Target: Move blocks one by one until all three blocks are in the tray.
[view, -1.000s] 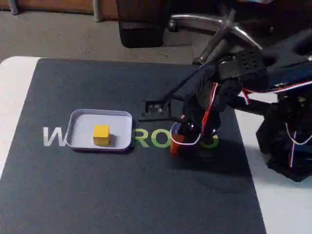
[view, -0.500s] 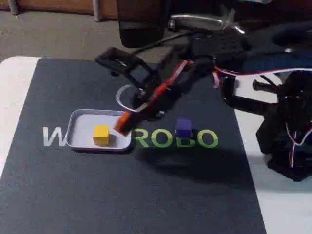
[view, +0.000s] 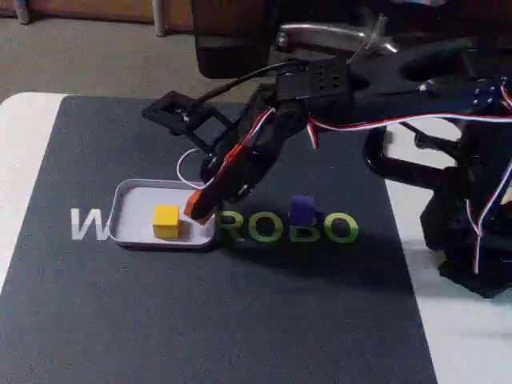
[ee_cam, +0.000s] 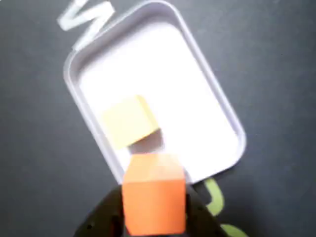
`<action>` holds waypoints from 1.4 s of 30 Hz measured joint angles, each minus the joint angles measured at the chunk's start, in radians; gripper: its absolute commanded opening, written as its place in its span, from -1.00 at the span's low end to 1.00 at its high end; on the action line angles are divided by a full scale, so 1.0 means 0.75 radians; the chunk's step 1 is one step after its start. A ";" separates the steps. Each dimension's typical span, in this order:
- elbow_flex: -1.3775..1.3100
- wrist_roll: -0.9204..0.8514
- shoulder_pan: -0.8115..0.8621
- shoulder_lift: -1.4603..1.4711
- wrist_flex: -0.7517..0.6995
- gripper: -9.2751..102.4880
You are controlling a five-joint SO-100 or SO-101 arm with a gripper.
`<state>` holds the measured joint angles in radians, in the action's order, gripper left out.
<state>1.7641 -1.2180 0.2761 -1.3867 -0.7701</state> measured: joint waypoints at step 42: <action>0.859 -1.152 0.297 -1.017 -0.202 -0.43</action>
<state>2.4083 -2.0816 0.4985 -2.1491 -0.9219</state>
